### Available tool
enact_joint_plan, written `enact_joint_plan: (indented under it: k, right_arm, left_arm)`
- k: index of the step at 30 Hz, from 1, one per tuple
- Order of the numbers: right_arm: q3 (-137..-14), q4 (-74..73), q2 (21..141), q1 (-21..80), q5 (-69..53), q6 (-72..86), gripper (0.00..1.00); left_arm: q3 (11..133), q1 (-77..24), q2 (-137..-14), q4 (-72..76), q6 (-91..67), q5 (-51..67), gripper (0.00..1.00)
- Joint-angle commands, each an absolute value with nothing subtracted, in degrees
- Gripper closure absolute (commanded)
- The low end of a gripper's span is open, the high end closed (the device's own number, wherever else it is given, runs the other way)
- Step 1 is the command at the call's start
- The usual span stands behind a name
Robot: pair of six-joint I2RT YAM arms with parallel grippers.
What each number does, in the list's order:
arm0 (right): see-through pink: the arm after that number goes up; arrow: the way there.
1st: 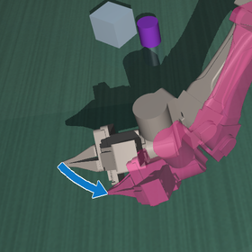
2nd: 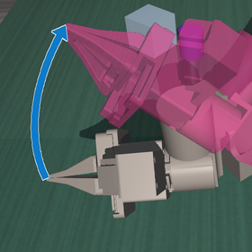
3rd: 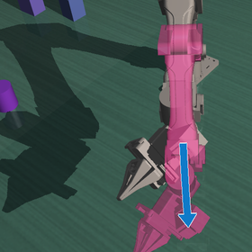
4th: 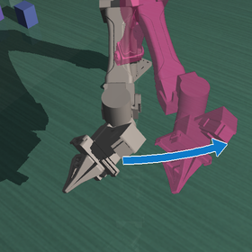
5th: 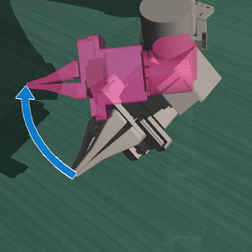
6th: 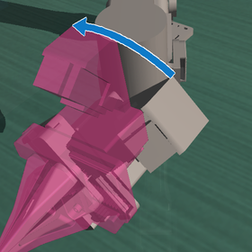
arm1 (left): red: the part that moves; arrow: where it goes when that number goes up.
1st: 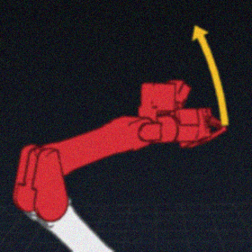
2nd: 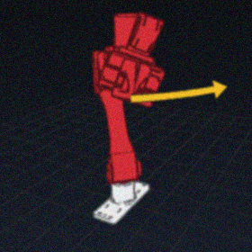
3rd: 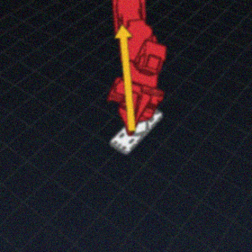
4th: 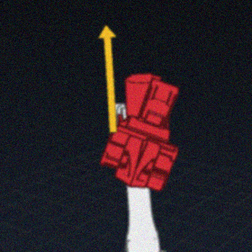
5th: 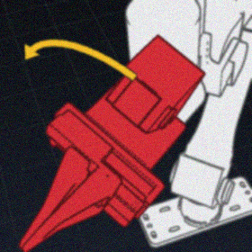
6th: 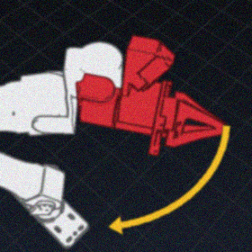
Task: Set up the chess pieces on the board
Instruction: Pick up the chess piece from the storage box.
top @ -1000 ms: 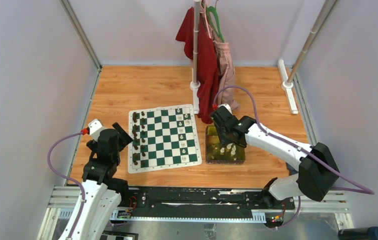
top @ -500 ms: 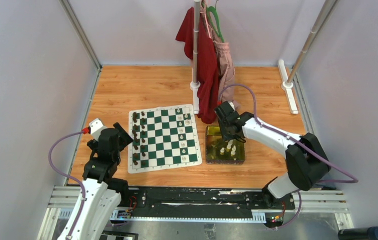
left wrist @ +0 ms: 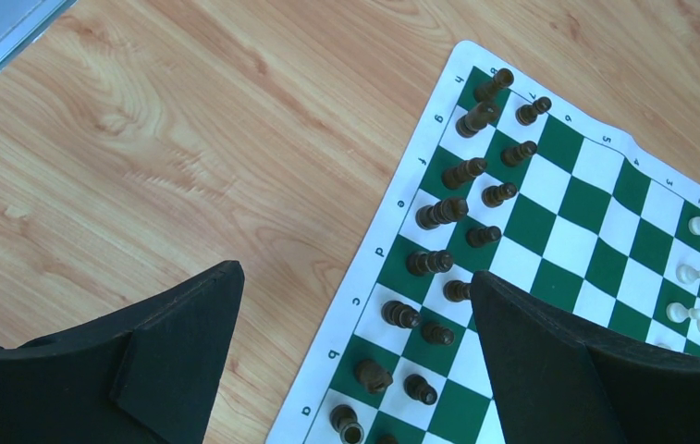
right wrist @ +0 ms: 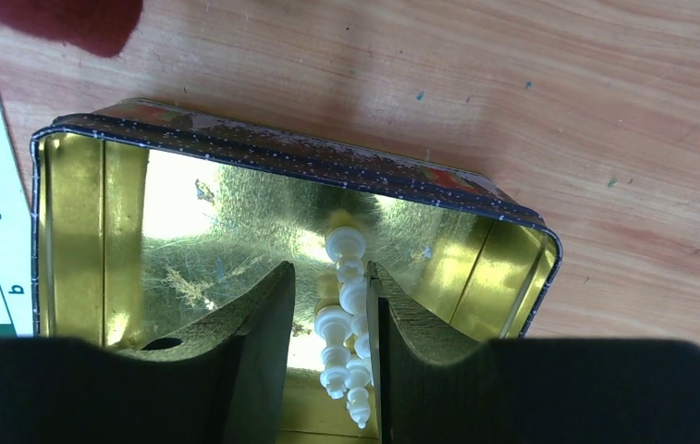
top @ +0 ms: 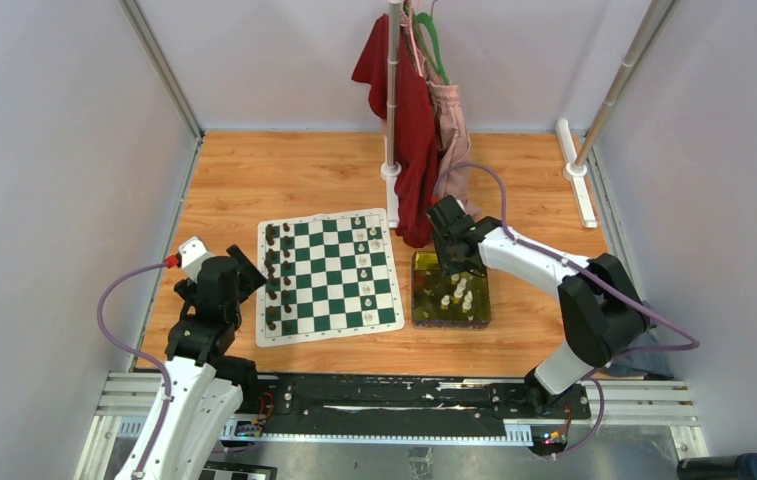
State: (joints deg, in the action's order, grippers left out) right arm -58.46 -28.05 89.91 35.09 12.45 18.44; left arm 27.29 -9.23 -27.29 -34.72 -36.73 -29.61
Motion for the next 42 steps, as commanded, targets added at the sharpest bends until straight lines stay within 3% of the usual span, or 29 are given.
enact_joint_plan:
  k: [1, 42]
  right_arm:
    - [-59.79, -28.32, 91.11, 34.28, 11.92, 17.97, 0.61]
    - [-55.84, -26.89, 90.94, 31.54, 9.38, 18.47, 0.70]
  left_arm:
    - [26.91, -9.58, -27.40, -33.75, -36.28, -30.32, 0.00]
    - [27.07, -9.58, -27.51, -33.84, -36.30, -30.24, 0.00]
